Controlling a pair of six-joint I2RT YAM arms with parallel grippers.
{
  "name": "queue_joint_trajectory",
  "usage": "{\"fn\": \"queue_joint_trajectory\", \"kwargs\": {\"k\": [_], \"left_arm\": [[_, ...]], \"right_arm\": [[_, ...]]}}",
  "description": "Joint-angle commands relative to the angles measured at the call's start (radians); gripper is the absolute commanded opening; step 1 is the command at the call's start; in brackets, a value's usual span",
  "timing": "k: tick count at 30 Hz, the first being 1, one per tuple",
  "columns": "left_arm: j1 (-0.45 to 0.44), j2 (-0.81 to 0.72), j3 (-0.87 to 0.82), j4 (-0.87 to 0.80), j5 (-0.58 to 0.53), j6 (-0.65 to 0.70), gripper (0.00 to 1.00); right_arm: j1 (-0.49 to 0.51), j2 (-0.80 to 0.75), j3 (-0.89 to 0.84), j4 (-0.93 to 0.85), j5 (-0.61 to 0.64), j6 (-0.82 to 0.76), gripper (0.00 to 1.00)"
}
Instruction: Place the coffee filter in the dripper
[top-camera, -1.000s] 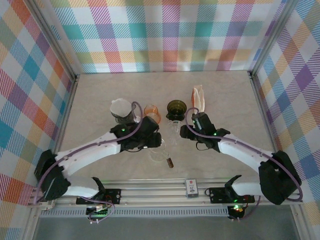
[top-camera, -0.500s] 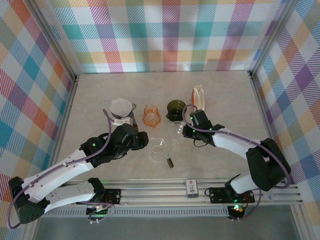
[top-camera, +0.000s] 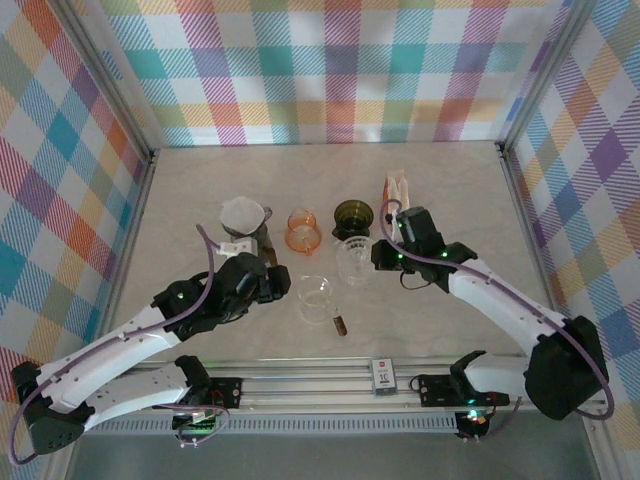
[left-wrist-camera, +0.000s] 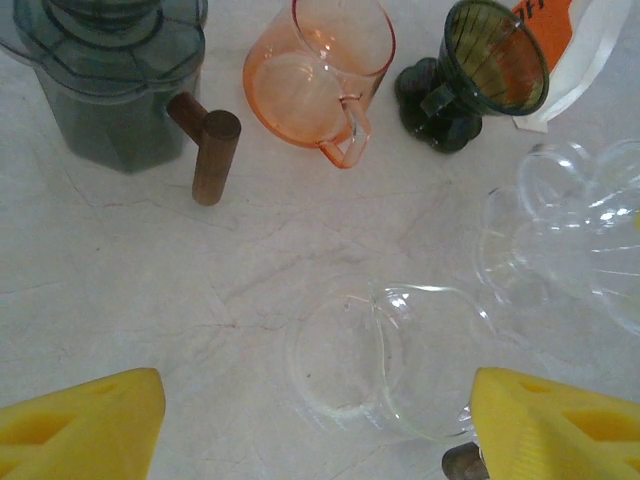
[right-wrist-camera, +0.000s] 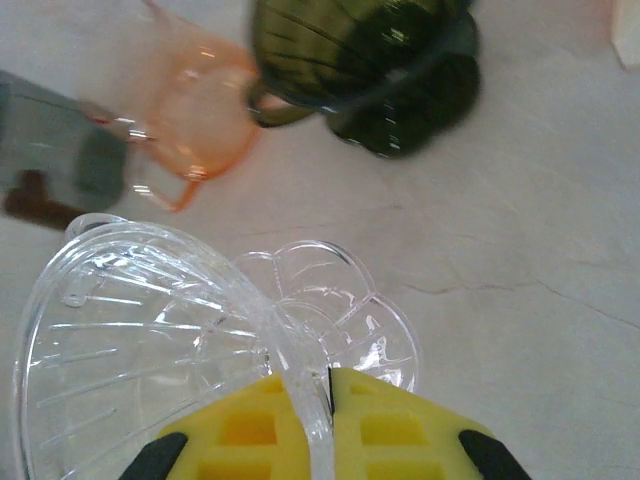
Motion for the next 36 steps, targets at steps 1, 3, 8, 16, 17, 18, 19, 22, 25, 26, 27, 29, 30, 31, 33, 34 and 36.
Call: {"fn": "queue_joint_trajectory", "kwargs": {"k": [1, 3, 8, 16, 17, 18, 19, 22, 25, 26, 27, 29, 30, 31, 33, 34, 36], "left_arm": [[-0.009, -0.046, -0.021, 0.016, -0.045, -0.005, 0.80], [-0.009, -0.057, -0.021, 0.010, -0.057, -0.004, 0.80], [-0.010, -0.061, -0.019, -0.009, -0.070, -0.002, 0.80], [-0.009, -0.080, -0.033, -0.019, -0.085, -0.011, 0.81], [-0.009, -0.082, -0.034, -0.020, -0.086, -0.013, 0.81], [-0.009, -0.085, -0.035, -0.020, -0.086, -0.013, 0.81], [-0.010, -0.087, -0.036, -0.021, -0.086, -0.014, 0.81], [-0.009, -0.094, -0.040, -0.021, -0.086, -0.016, 0.81], [-0.009, -0.096, -0.044, -0.020, -0.085, -0.017, 0.81], [-0.009, -0.096, -0.045, -0.018, -0.084, -0.018, 0.81], [-0.010, -0.095, -0.045, -0.017, -0.085, -0.017, 0.81], [-0.009, -0.095, -0.047, -0.015, -0.085, -0.016, 0.81], [-0.009, -0.094, -0.049, -0.015, -0.086, -0.016, 0.81], [-0.009, -0.095, -0.049, -0.015, -0.087, -0.016, 0.81], [-0.009, -0.096, -0.052, -0.015, -0.086, -0.019, 0.81], [-0.009, -0.097, -0.052, -0.016, -0.087, -0.018, 0.81], [-0.009, -0.098, -0.053, -0.018, -0.090, -0.019, 0.81]], "right_arm": [[0.019, -0.043, 0.088, -0.090, -0.132, -0.090, 0.00], [0.048, -0.036, 0.139, -0.126, -0.181, -0.107, 0.00], [0.158, 0.035, 0.267, -0.224, -0.239, -0.133, 0.00], [0.269, 0.157, 0.320, -0.228, -0.218, -0.135, 0.00], [0.275, 0.165, 0.320, -0.220, -0.212, -0.134, 0.00], [0.279, 0.171, 0.320, -0.217, -0.205, -0.133, 0.00], [0.281, 0.176, 0.320, -0.212, -0.193, -0.132, 0.00], [0.283, 0.182, 0.316, -0.202, -0.166, -0.135, 0.00], [0.283, 0.186, 0.313, -0.189, -0.137, -0.132, 0.00], [0.283, 0.188, 0.312, -0.188, -0.123, -0.131, 0.00], [0.283, 0.190, 0.312, -0.188, -0.114, -0.130, 0.00], [0.283, 0.201, 0.318, -0.194, -0.098, -0.128, 0.00], [0.281, 0.207, 0.321, -0.200, -0.094, -0.129, 0.00], [0.283, 0.214, 0.325, -0.205, -0.095, -0.129, 0.00], [0.282, 0.223, 0.324, -0.204, -0.100, -0.128, 0.02], [0.281, 0.226, 0.323, -0.202, -0.102, -0.127, 0.06], [0.281, 0.231, 0.323, -0.204, -0.108, -0.122, 0.17]]}}
